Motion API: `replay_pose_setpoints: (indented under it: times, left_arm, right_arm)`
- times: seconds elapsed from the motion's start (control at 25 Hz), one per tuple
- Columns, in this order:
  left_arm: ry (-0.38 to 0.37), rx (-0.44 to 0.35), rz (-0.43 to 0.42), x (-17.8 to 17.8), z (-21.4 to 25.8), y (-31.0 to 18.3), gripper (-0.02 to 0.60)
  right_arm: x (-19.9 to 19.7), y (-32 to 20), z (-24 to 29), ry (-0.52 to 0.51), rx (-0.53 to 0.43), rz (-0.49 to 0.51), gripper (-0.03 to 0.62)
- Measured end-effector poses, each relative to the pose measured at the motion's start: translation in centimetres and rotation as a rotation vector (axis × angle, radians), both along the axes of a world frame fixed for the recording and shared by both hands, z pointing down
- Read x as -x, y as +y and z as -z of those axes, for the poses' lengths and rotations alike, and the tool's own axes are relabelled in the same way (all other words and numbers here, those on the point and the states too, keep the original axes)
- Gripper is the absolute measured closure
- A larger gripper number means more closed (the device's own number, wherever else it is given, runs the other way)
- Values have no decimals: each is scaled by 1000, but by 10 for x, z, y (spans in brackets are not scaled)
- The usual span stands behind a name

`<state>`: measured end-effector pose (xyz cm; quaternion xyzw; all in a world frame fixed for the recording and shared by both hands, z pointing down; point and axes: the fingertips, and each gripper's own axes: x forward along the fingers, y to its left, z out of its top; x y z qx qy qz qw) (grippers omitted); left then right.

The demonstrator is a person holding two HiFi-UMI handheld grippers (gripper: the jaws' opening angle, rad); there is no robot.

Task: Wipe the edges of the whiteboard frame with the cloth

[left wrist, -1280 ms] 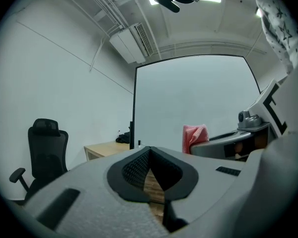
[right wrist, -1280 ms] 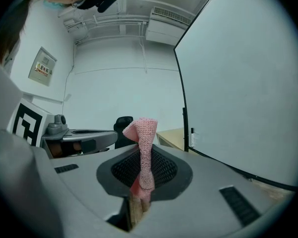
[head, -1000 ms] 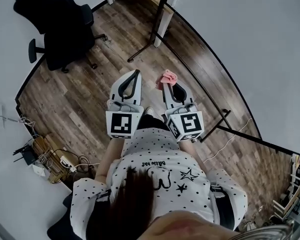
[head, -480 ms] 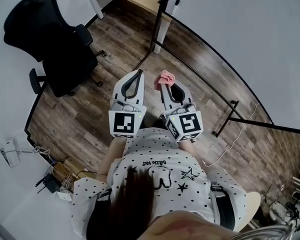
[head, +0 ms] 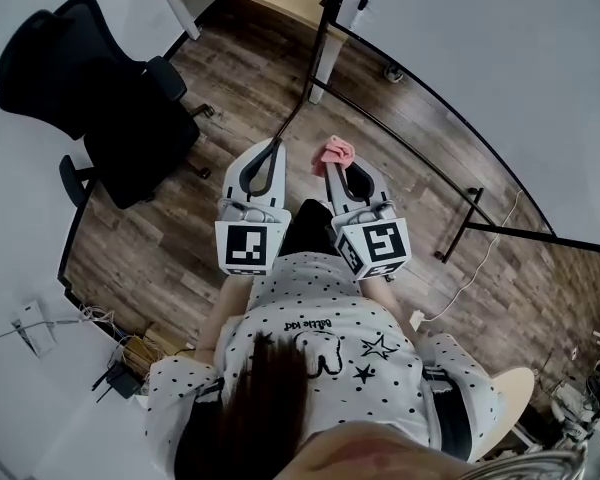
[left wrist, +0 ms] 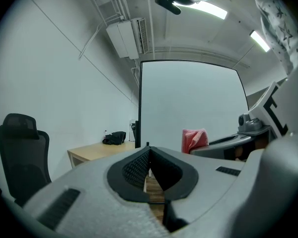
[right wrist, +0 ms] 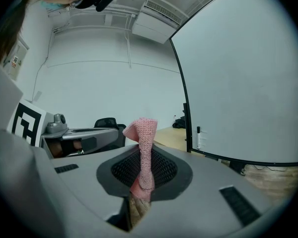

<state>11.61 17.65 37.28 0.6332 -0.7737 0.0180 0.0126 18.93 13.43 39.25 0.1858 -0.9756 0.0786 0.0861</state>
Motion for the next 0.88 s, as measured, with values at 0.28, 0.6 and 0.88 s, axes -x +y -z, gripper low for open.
replay_pose_setpoints:
  times: [0.28, 0.6, 0.88]
  left_arm:
    - [28, 13, 6, 33, -6, -22, 566]
    - [21, -1, -9, 87, -9, -82, 566]
    - [11, 2, -57, 139, -5, -166, 566]
  right_arm:
    - [35, -24, -4, 18, 3, 2, 560]
    - [89, -85, -10, 8, -5, -11, 560]
    - [133, -167, -3, 2, -17, -70, 560]
